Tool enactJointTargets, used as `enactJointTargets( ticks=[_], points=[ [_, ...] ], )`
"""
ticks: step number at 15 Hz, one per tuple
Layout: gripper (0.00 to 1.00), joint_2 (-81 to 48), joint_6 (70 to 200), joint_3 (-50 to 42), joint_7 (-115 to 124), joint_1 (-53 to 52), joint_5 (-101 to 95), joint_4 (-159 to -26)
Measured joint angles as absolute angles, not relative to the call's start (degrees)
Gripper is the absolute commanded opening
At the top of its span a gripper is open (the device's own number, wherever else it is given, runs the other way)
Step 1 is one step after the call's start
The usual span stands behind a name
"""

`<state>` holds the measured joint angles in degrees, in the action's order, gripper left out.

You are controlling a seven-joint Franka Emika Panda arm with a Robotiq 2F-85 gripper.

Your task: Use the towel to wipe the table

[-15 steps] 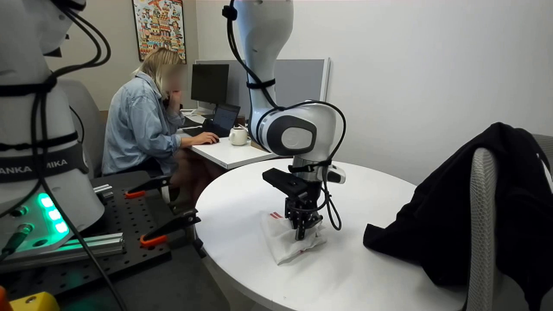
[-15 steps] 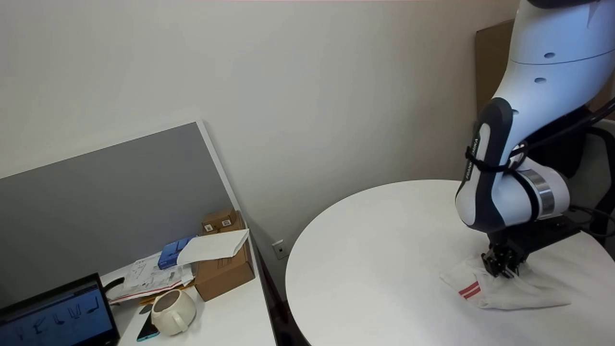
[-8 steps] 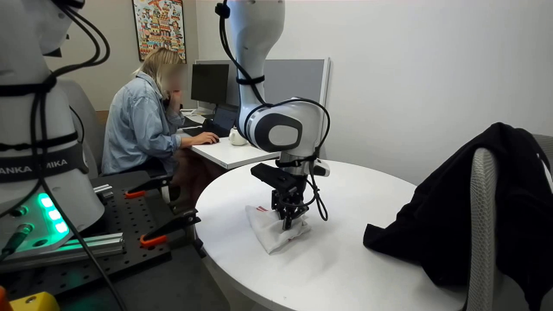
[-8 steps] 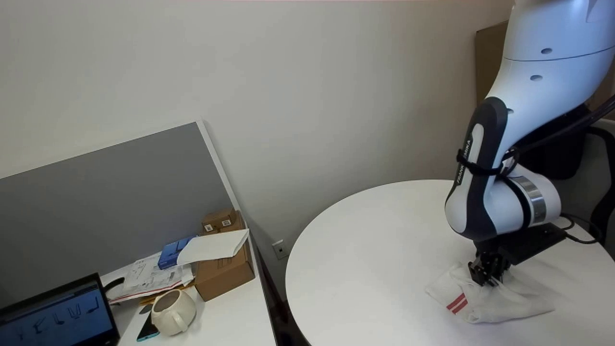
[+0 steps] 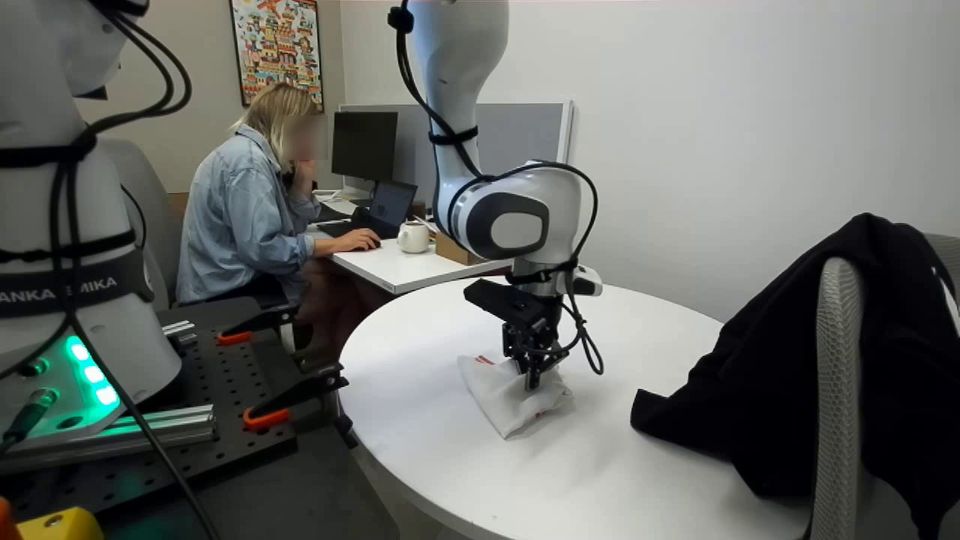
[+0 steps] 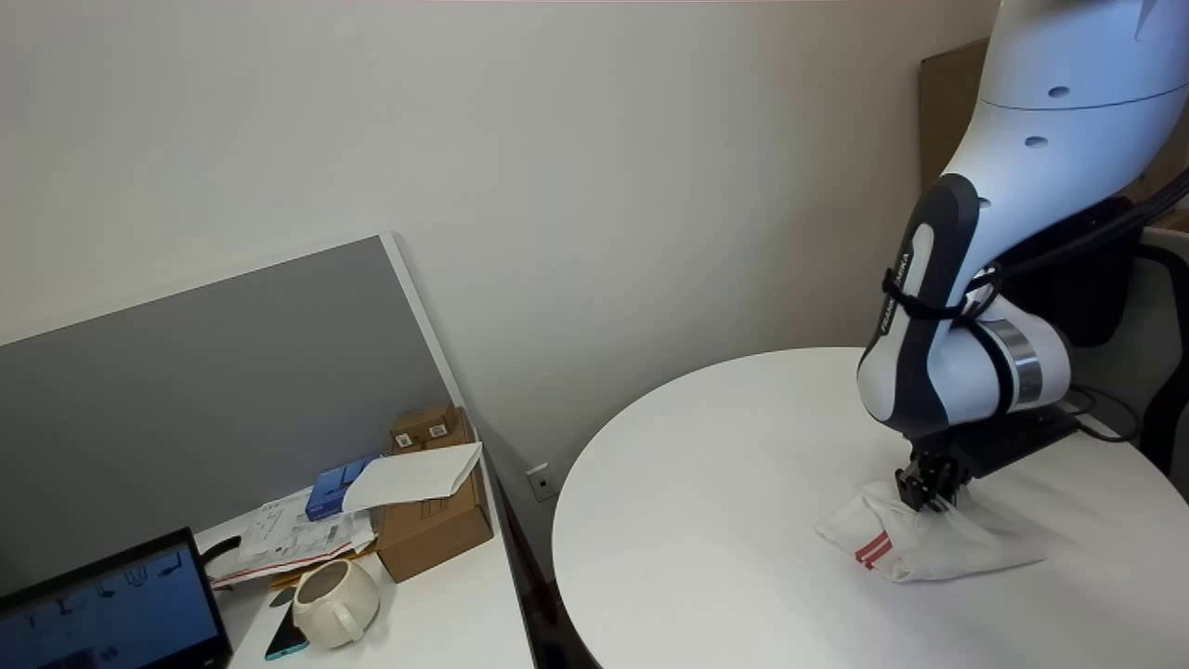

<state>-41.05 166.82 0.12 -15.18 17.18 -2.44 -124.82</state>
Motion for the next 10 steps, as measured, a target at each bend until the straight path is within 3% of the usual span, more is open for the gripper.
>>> enactJointTargets(
  ticks=[10],
  points=[
    [0.02,-50.21,154.94,-3.94,-16.58,26.93,-2.21,-102.98]
  ],
)
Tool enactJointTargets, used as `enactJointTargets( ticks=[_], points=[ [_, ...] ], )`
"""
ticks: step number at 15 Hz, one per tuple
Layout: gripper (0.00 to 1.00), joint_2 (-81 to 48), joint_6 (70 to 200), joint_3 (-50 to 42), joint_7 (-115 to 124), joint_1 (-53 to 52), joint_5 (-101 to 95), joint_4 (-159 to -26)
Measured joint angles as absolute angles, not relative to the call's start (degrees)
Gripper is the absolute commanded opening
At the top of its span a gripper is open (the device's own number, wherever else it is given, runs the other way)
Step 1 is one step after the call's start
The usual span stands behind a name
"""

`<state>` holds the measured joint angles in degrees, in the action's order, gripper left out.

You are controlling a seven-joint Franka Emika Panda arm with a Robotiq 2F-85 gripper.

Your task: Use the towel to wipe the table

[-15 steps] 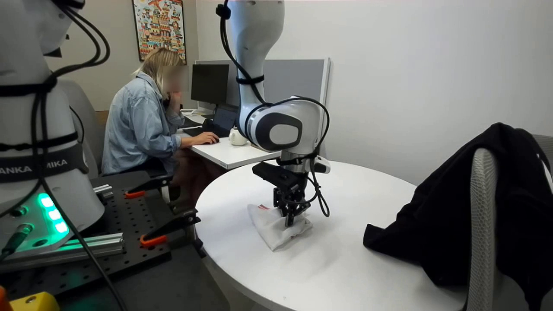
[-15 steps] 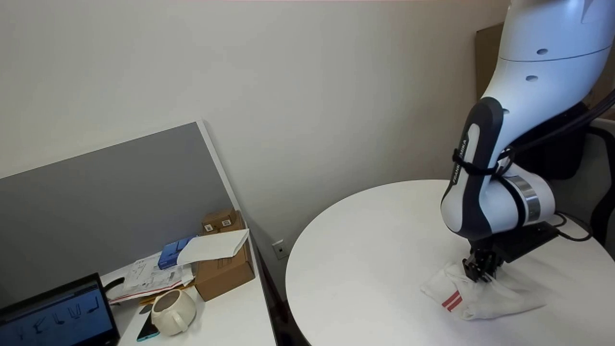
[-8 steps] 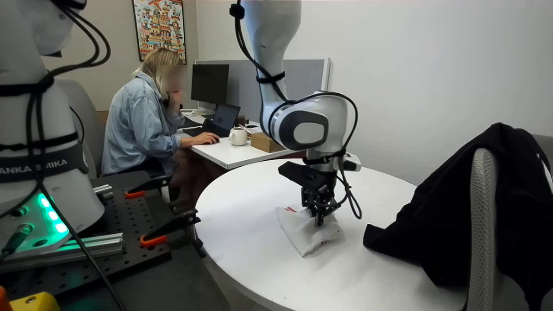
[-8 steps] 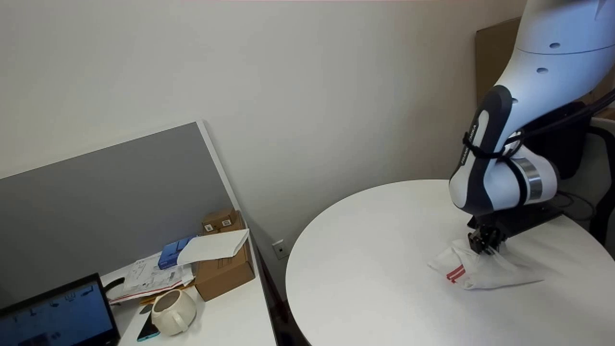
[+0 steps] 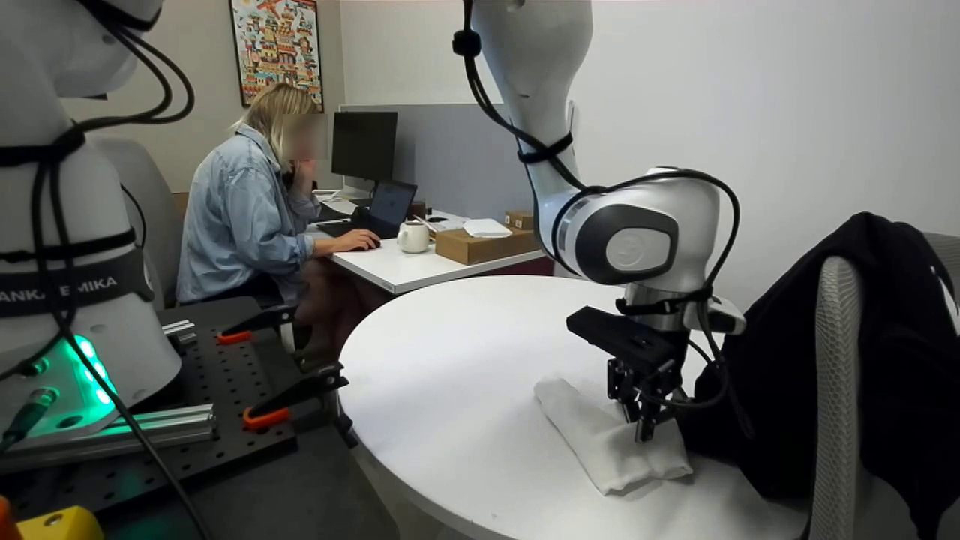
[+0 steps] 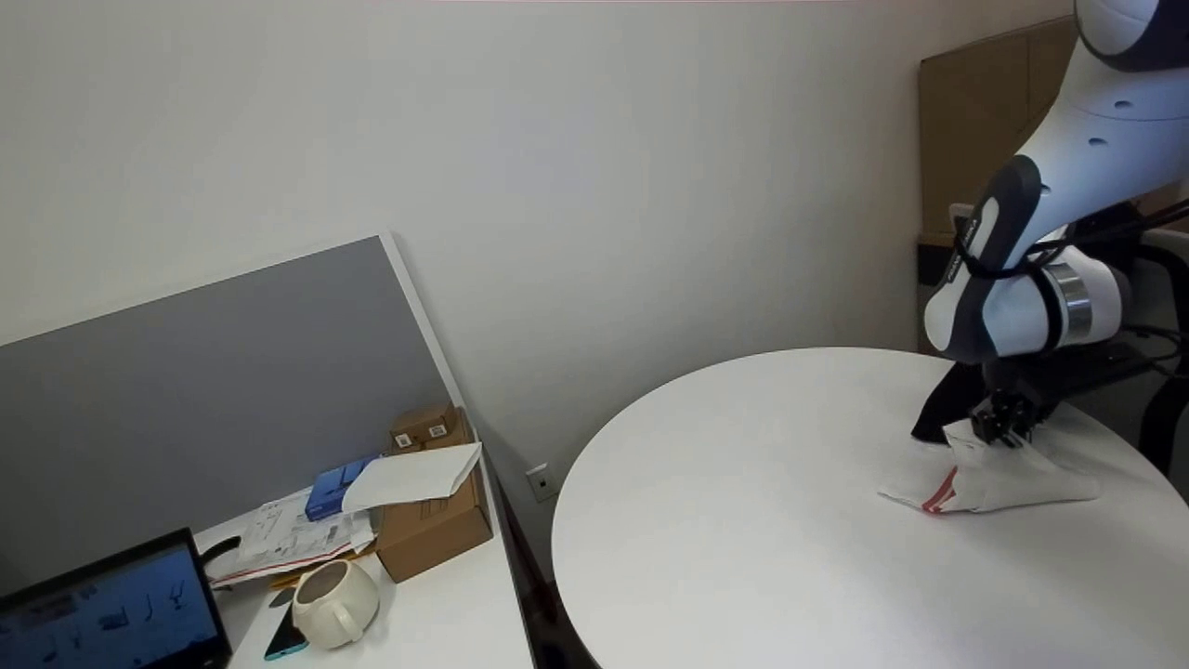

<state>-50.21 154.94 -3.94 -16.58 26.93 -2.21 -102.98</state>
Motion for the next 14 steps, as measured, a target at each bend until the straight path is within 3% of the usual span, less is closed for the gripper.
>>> enactJointTargets(
  ticks=[8,14],
  points=[
    [0.02,-52.47,152.73,-4.97,-22.19,26.96,-3.45,-102.08],
    [0.02,-49.32,155.13,-3.01,-24.43,26.66,-3.91,-108.59]
  ],
)
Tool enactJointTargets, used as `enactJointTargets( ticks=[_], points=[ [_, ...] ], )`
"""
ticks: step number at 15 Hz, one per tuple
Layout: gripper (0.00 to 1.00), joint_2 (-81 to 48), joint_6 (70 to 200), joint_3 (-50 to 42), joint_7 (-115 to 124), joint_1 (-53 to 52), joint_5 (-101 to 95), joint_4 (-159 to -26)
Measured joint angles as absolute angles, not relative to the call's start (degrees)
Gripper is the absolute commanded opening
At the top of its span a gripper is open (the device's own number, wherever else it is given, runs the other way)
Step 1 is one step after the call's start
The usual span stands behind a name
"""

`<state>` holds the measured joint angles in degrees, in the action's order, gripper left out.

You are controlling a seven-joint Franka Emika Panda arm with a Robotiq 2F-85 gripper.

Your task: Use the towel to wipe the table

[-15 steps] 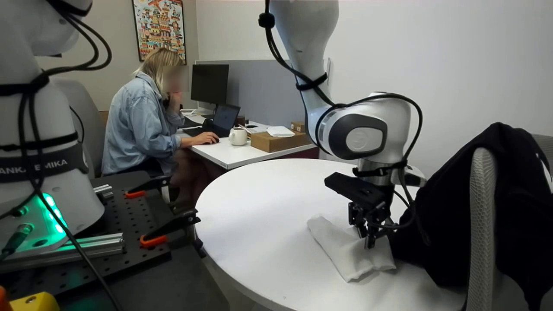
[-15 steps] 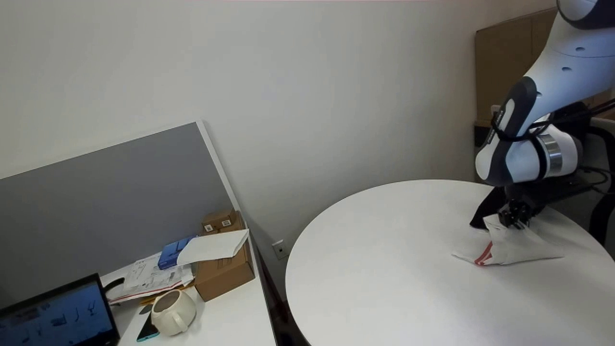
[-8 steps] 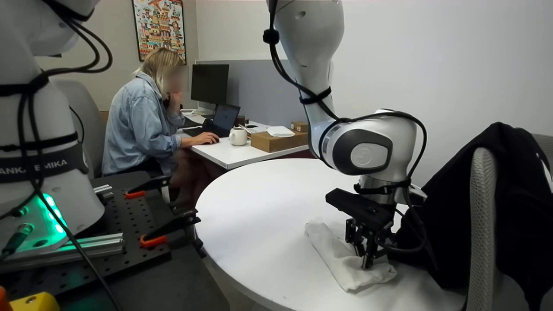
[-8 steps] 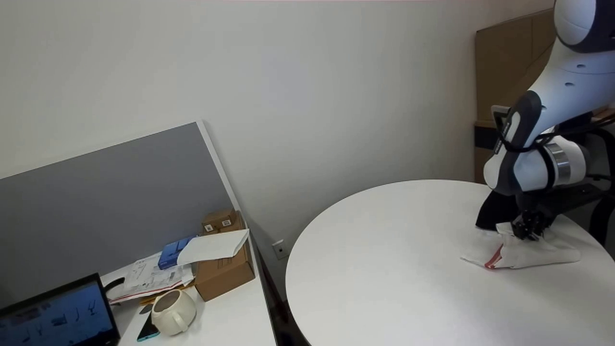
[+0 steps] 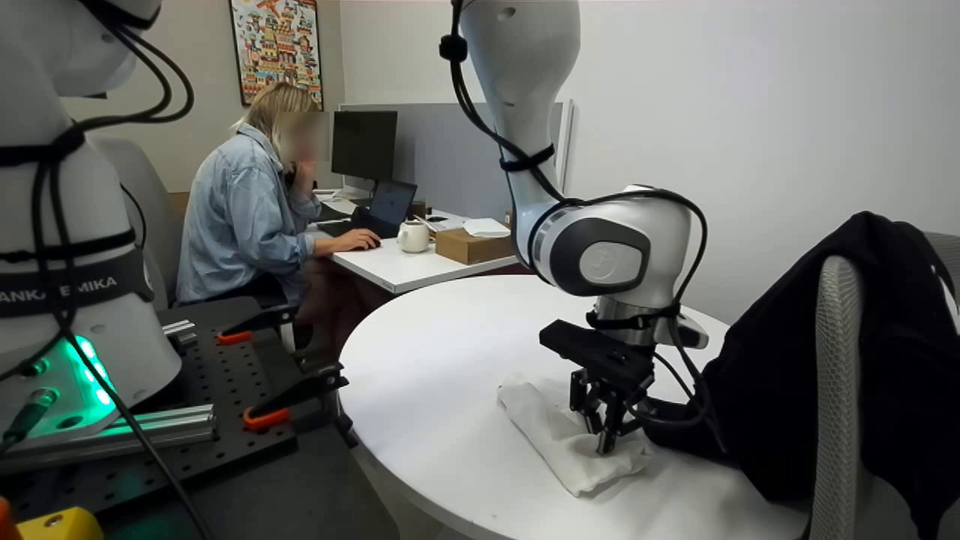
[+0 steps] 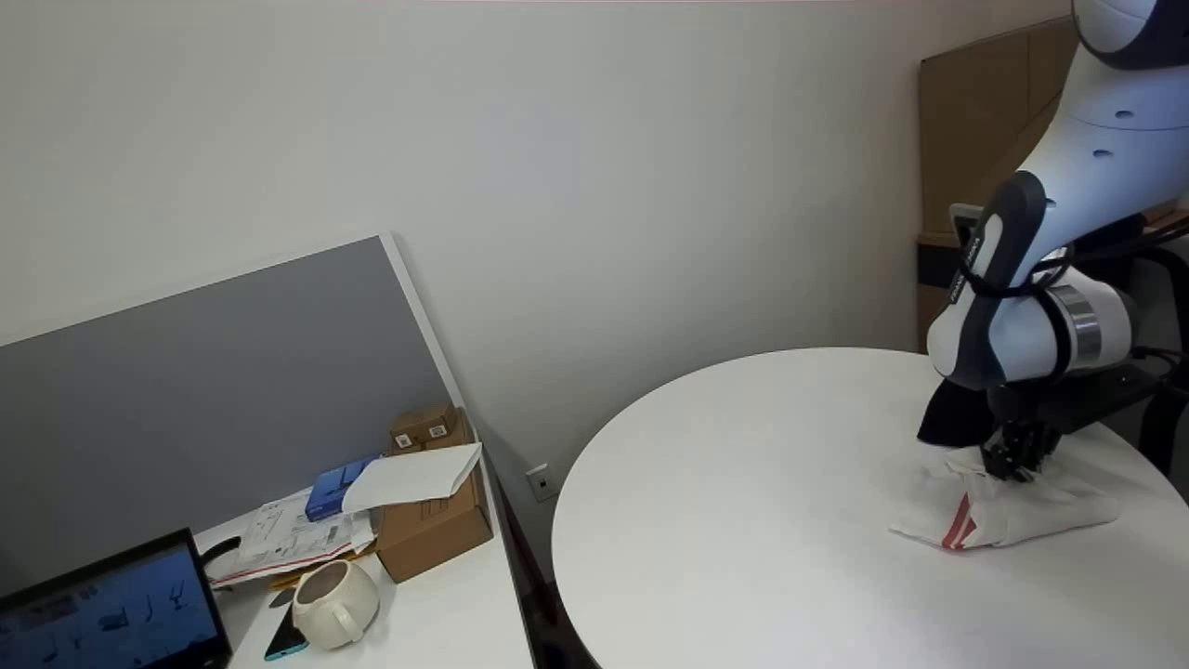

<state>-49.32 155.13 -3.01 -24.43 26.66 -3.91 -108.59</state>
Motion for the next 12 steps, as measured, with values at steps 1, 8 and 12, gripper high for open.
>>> enactJointTargets(
  ticks=[1,8,12],
  points=[
    [0.02,-48.44,156.62,-2.26,-24.97,26.67,-3.91,-110.72],
    [0.02,-42.05,165.86,2.46,-28.03,26.48,-4.95,-126.97],
    [0.02,-39.91,169.68,3.36,-28.02,25.80,-6.09,-133.45]
  ],
)
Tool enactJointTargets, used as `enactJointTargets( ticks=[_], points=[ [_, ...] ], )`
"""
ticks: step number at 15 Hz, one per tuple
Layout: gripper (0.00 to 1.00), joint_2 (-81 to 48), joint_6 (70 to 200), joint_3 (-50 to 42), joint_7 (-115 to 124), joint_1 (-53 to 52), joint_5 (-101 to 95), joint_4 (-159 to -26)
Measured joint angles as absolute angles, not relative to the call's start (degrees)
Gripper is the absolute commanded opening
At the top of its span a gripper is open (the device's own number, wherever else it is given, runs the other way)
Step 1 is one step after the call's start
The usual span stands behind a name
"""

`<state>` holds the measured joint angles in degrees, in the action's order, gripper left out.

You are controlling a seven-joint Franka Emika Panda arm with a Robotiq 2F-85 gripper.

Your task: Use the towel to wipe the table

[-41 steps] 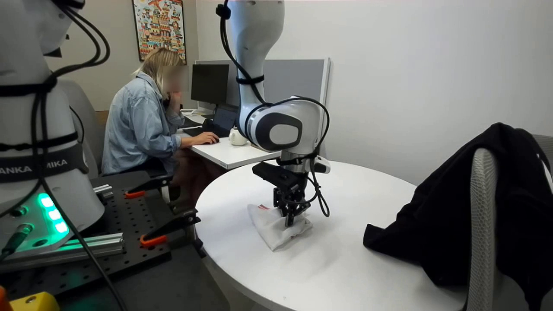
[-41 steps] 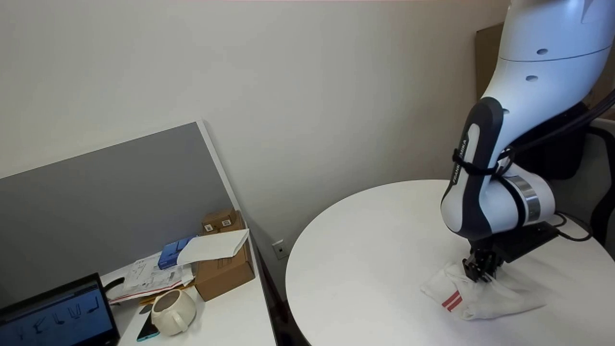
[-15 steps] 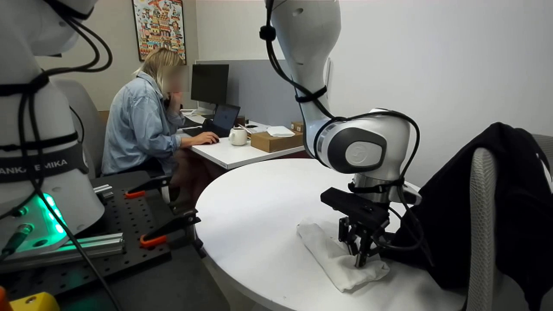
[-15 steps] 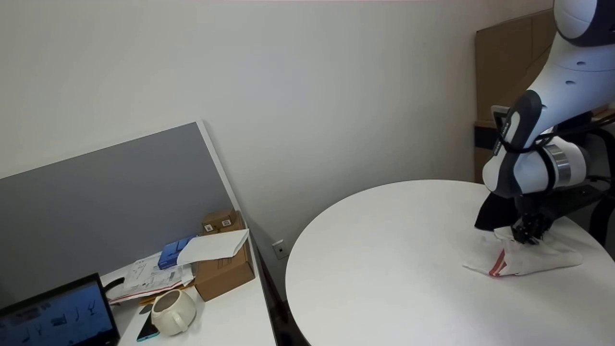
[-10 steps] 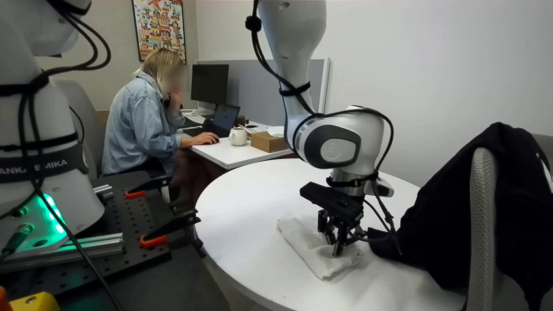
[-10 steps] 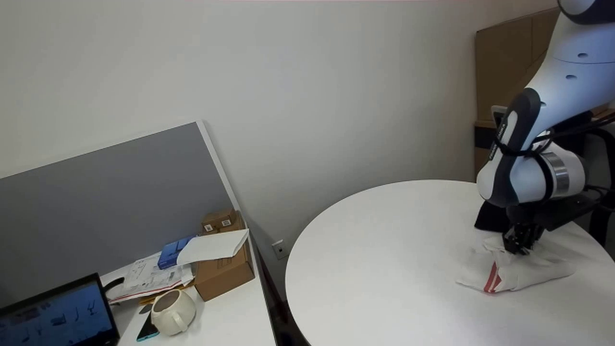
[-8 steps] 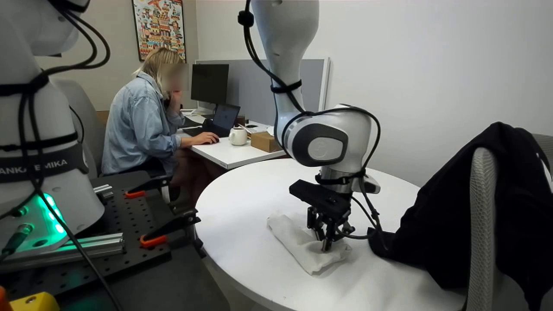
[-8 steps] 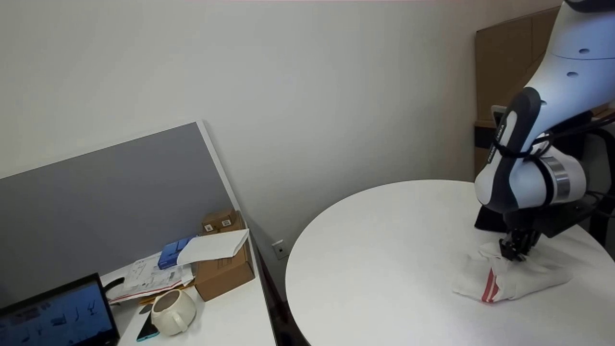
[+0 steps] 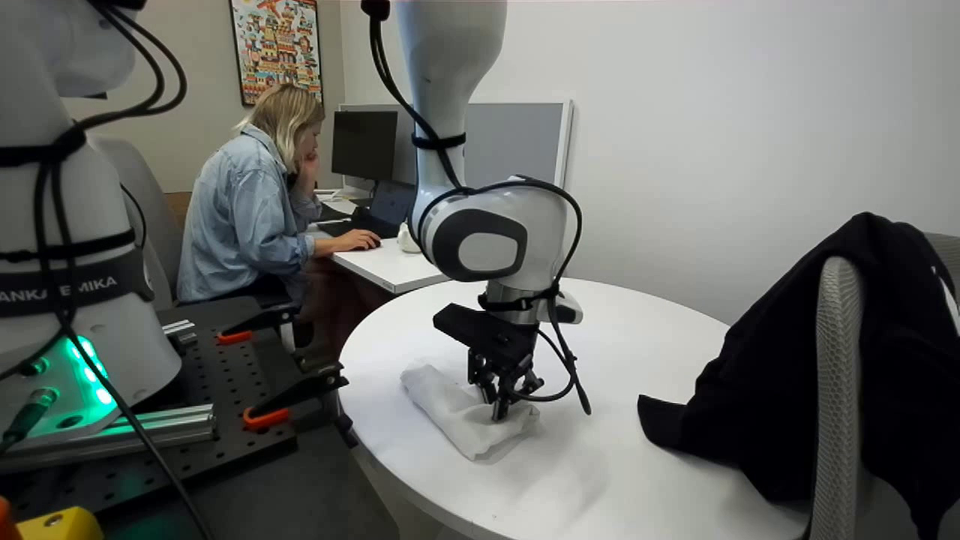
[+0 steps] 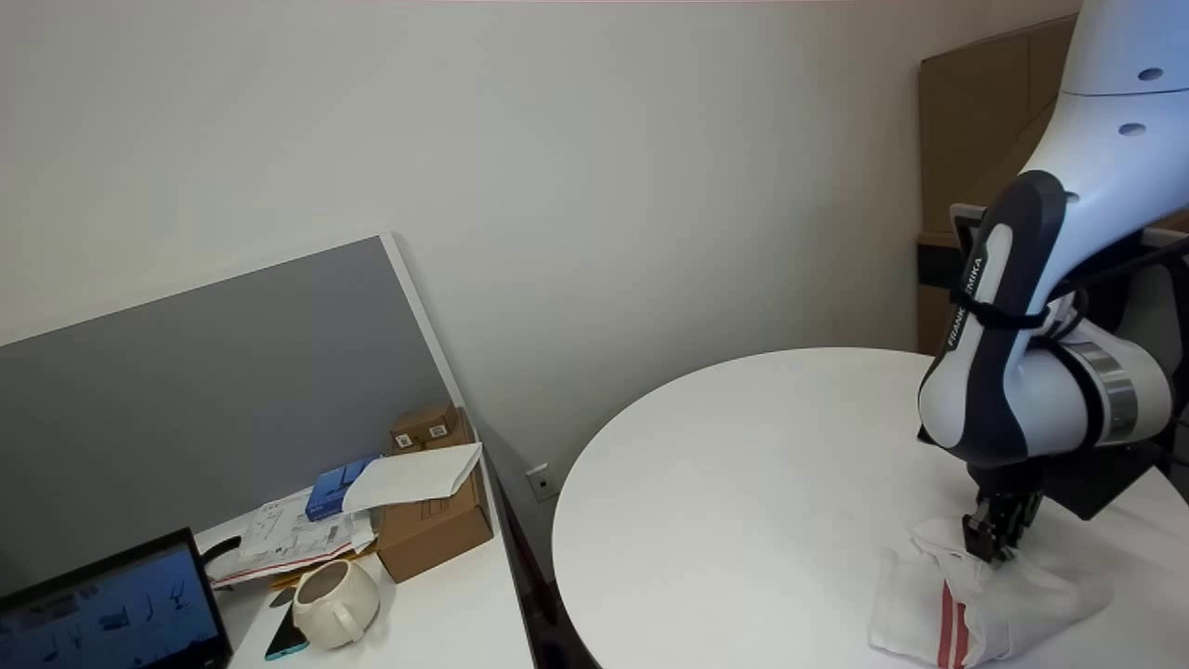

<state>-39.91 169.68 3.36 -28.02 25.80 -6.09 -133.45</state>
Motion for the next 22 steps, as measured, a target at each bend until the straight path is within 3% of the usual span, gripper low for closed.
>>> enactJointTargets(
  ticks=[6,15,22],
  points=[
    [0.02,-39.85,170.66,2.93,-25.10,25.68,-5.91,-133.76],
    [0.02,-46.92,160.71,-2.88,-12.43,18.75,-4.53,-115.08],
    [0.02,-47.84,160.33,0.57,-13.98,19.10,-3.81,-112.84]
  ],
)
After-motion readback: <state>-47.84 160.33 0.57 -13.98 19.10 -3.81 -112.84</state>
